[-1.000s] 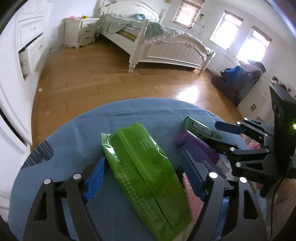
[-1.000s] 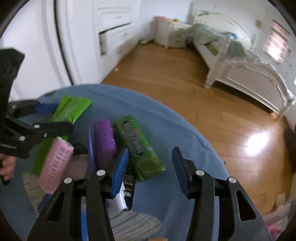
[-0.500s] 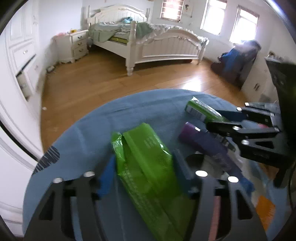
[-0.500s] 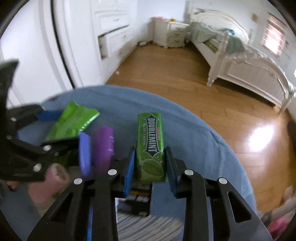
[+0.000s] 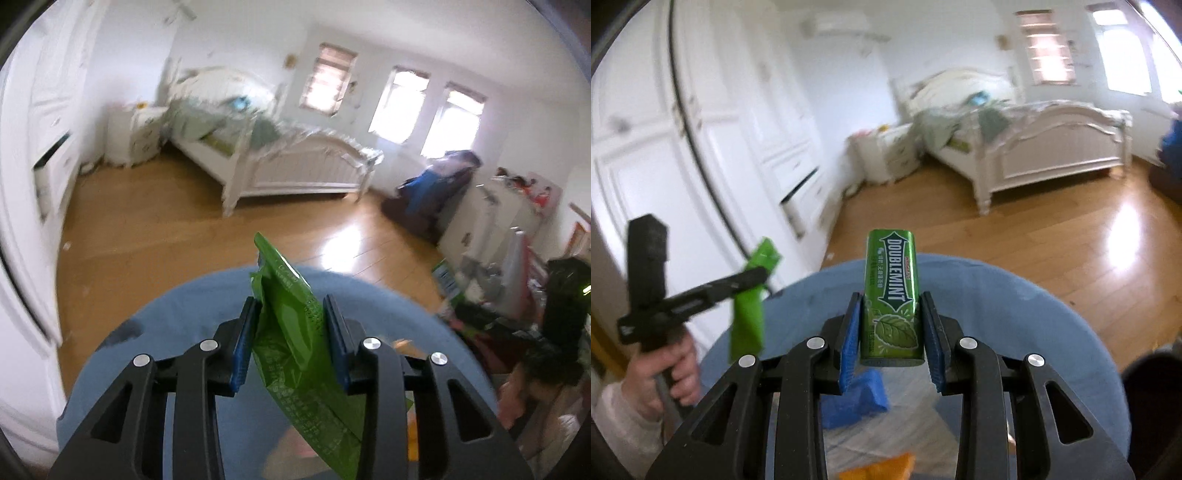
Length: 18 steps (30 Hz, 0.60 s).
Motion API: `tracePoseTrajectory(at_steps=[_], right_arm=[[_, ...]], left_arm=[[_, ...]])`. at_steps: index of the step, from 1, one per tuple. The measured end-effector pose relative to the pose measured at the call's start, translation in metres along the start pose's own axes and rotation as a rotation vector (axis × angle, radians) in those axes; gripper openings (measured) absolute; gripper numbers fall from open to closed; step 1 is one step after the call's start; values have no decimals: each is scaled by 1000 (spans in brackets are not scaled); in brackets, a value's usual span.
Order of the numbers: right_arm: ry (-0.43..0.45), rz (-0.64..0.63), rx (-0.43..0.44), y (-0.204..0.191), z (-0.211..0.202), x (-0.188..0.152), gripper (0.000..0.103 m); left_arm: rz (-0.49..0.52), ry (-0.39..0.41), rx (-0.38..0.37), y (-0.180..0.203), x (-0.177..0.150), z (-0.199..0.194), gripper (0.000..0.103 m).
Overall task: Collect trash
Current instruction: 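Carry the green wrapper and Doublemint gum pack over the black bin and open both tools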
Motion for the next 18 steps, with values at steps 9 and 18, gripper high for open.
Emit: tracePoseTrajectory(at_steps=[9,18], right_arm=[[177,6,-326,97,-105,8,32],[203,8,-601,203,-185,-19,32]], left_arm=[[47,-35,-269,136,1,33,36],[38,-105,-492,262,-43,86,36]])
Point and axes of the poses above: each gripper's, at about its wrist camera, not at the fingertips, and z roughly the way its jaws point, y to its right, x to its top, the point moved 5 cm from there along z, roughly the way its jaws point, and after that the axes turned 15 degrees about y, right-handed, at the moved point
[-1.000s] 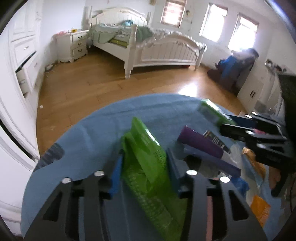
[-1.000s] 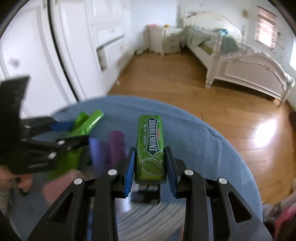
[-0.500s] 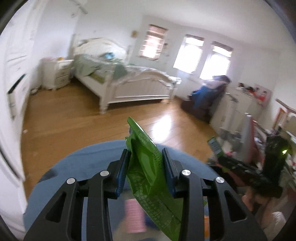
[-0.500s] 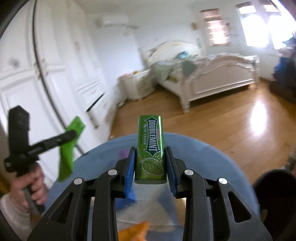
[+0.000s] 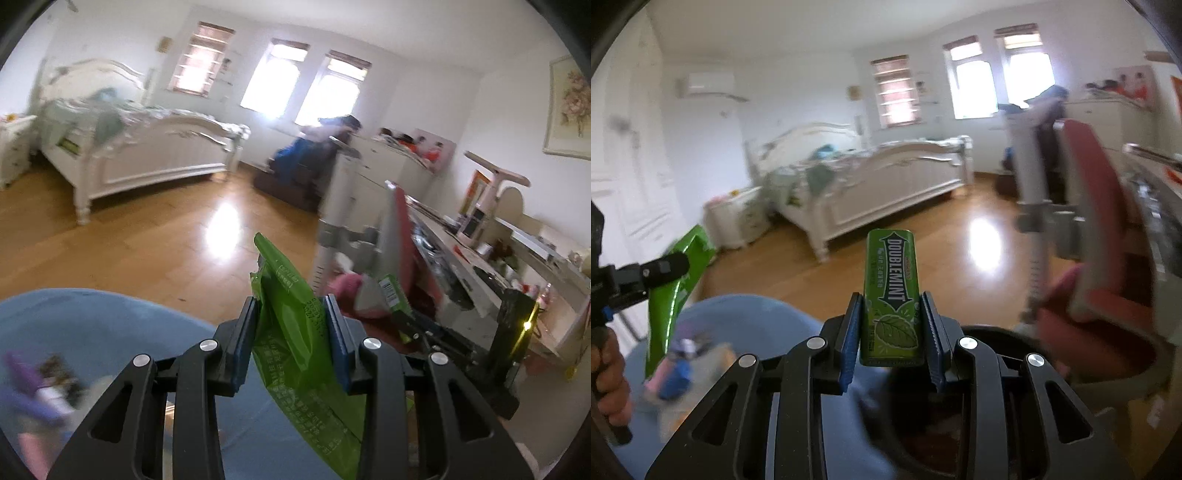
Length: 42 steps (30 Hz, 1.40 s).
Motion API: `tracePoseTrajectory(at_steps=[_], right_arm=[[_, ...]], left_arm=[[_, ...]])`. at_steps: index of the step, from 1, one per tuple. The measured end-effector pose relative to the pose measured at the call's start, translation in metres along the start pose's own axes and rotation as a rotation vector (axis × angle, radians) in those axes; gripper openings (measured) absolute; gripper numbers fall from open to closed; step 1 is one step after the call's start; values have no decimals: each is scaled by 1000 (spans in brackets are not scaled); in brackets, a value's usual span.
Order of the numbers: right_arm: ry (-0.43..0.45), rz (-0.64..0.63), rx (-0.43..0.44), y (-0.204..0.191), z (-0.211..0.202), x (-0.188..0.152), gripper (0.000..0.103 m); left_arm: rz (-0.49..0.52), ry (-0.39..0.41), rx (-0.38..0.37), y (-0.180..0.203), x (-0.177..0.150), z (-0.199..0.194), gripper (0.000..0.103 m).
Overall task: Collect trash
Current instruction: 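Carry the green wrapper and Doublemint gum pack over the black bin and open both tools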
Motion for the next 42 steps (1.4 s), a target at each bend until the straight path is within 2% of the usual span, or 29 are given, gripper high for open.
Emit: tracePoseTrajectory(at_steps=[5,10,21,29,33,35,36,37,38,39,42], right_arm=[[-22,-3,-88,48,4,-19,32],[-48,-9,-127,74,13,-37,32],[-82,2,-147,83,27,-55,32],[-99,-11,-152,83,35,-54,32],[-116,-46,-164,82,47,-54,32],[-123,-54,-172,84,51,-53,33],[-122,-60,-178,85,53,-53,43],[-117,-66,-190,85,53,-52,67],[-105,-65,-195,86,52,-51,77],[-80,-57,-195,85,48,-48,82],[-87,-40,-189,81,45,-48,82]], left_arm=[[20,-53,-81,42,-22,48,36],[22,-102,-100,57,-41,77,36],[51,-186,-93,59,-68,109,36],[80,-210,-70,59,-74,131,37],[84,-224,-56,57,-73,149,43],[74,-238,-44,55,-73,154,59],[66,-243,-37,52,-72,156,65],[56,-242,-29,49,-70,155,76],[49,-235,-26,47,-68,153,80],[46,-224,-29,46,-66,149,80],[42,-214,-44,44,-59,133,80]])
Point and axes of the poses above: each gripper's, at about its wrist camera, not at the fingertips, and z roughly the way its jaws point, y to its right, x to its top, the point moved 5 cm from there along z, roughly the way its jaws point, and after that the axes turned 15 degrees about y, right-handed, at the moved point
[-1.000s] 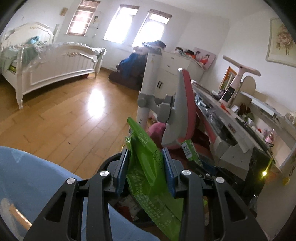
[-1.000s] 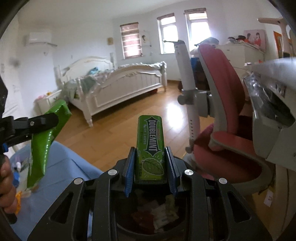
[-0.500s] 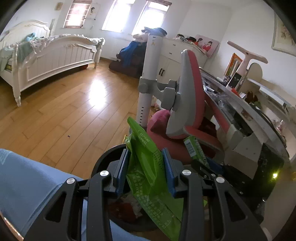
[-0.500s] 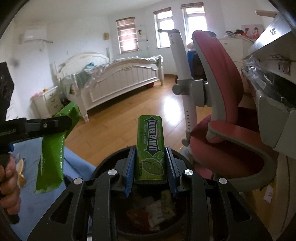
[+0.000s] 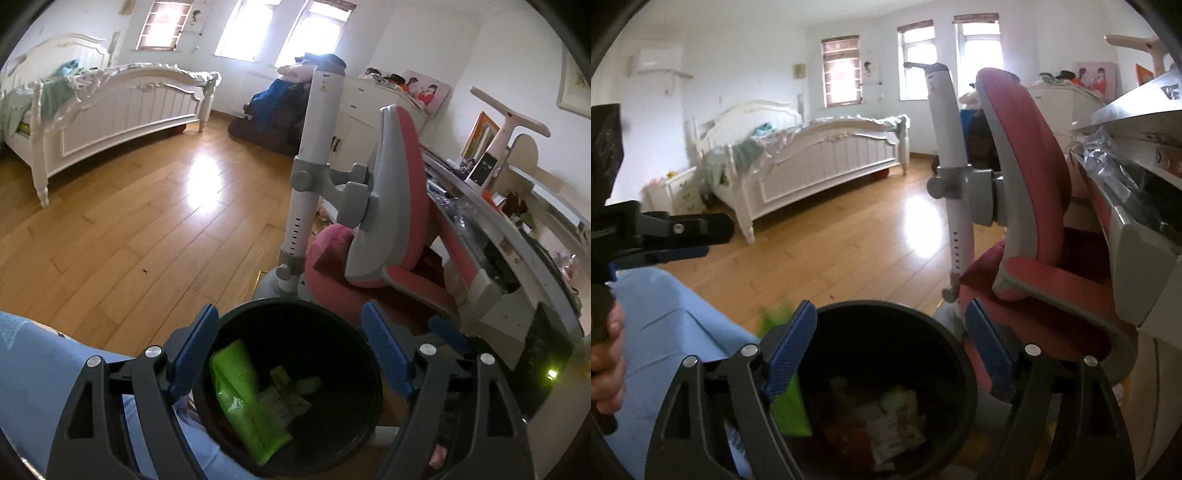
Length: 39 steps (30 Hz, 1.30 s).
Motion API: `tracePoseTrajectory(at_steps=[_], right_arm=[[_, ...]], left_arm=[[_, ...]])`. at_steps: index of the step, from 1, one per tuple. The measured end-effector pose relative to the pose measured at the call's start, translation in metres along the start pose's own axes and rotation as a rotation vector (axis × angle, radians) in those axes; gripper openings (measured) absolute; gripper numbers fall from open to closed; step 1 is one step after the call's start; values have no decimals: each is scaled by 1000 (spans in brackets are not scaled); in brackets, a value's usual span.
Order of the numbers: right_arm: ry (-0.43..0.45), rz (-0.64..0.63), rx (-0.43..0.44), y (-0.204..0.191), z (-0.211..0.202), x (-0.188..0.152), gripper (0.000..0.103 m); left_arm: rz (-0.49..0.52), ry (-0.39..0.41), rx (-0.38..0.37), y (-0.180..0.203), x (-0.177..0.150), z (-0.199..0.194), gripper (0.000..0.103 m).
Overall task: Collect trash
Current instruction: 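Carry the green wrapper and Doublemint gum pack over the black bin and open both tools, then grasp the pink hair roller with the left tool while the right tool grasps the purple tube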
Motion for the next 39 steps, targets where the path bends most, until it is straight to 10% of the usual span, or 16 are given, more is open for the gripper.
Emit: tracePoseTrajectory(at_steps=[12,21,24,33,39], right_arm=[[-15,23,216,-93,-40,12,82],[-75,-29,467,-214,-63,16,81],[-142,-48,594,-264,-66,16,60],[-306,-259,852,-420,-55,3,56],[-392,-374,865,-478,-22,-15,50]], left_arm=[[-34,80,79,-33,-3,-127,85],[-99,113,362,-135,-38,-249,85],[-110,80,456,-167,-57,-272,84],[-152,-58,521,-222,-102,-280,52],[-162,-22,500,-236,-103,-291,32]])
Point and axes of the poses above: each gripper's, at about its wrist camera, not at the fingertips, and z roughly the way its jaws point, y to its right, x to its top, the point moved 5 cm from there along z, roughly the way its jaws point, and after that the axes turned 15 degrees about y, right-handed, at the moved point
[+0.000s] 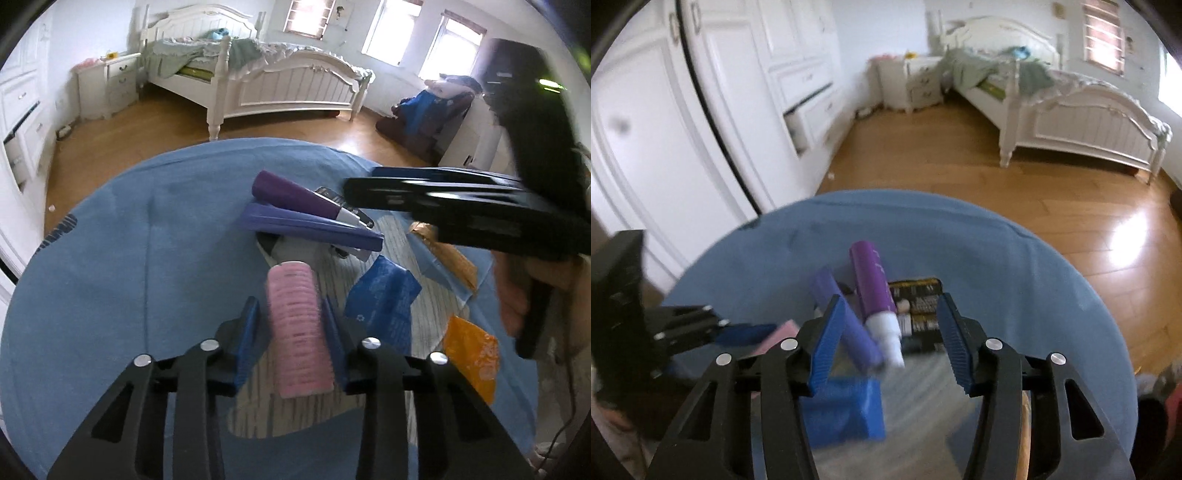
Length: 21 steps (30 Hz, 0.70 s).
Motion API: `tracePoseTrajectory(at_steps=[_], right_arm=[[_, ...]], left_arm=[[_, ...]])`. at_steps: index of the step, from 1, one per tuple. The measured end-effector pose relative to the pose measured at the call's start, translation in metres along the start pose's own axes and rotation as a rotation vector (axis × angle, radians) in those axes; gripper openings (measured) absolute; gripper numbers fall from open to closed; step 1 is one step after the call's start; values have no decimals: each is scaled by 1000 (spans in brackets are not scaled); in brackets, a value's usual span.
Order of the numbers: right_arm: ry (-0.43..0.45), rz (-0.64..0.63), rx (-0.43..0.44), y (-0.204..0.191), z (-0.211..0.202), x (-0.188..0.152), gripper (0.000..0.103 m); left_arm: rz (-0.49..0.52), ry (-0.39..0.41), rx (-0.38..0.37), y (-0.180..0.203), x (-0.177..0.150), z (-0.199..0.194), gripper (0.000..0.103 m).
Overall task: Collect trash
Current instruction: 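Grasp the pink hair roller with the left tool while the right tool grasps the purple tube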
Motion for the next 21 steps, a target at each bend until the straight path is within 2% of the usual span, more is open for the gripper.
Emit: tracePoseTrajectory(at_steps=[5,6,10,15,21], right_arm=[[-96,-40,21,-10,43,-2,42],[-112,-50,19,-13,48,-4,38],[-106,-53,18,-14,47,-7,26],[16,35,17,-6,12,-2,26],[275,177,4,15,-96,8,26]], left_arm=[[-15,27,-9,-2,1,-6,29],[-21,38,-10,-3,1,-9,28],[-40,72,-11,-5,3,-20,28],[-62,116,-18,-4,11,-32,28],[-51,192,-56,21,31,-49,28]])
Point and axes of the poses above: each gripper's, at about its wrist camera, not at the fingertips, and z roughly the way its jaws point, y to its right, x to its top, the point moved 5 cm from there along z, roughly the way its jaws point, and after that the axes turned 15 degrees about y, right-handed, at the moved point
